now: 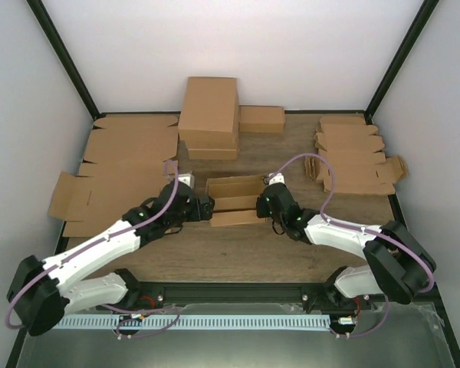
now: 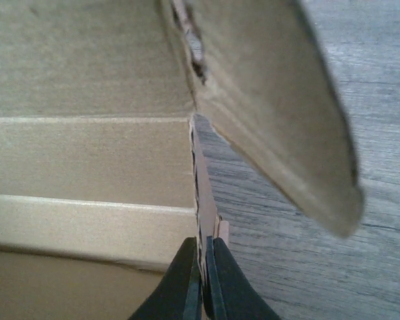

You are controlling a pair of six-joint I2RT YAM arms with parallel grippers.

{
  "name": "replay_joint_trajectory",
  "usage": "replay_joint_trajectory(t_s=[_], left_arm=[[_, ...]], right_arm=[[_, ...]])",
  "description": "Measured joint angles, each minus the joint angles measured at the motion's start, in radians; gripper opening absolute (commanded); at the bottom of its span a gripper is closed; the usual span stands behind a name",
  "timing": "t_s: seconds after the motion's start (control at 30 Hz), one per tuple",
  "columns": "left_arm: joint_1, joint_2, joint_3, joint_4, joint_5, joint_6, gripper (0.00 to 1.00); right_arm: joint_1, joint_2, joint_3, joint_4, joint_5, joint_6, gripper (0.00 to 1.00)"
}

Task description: Fold the paper box

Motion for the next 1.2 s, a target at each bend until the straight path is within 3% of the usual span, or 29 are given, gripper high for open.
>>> replay_joint_trajectory(t_s=[0.3,0.67,0.9,1.2], left_arm=[[0.029,-0.058,0.255,-0.215,-0.003,0.188,0.96],[0.051,0.251,0.485,-0.275,0.216,0.586,0.77],[0.047,0.395,0.537,-0.309,0.291,0.678,0.59],[0.043,0.427,0.543,-0.351,0.306,0.716,0.21]], right_arm=[[0.0,-0.02,-0.021,0.037,-0.007,-0.098,0.01],[0.001,-0.021,-0.021,0.065,-0.067,-0.184,0.01],[0.001,-0.021,-0.027,0.076,-0.077,-0.181,0.01],[0.001,-0.021,-0.037,0.083,-0.108,-0.156,0.07]])
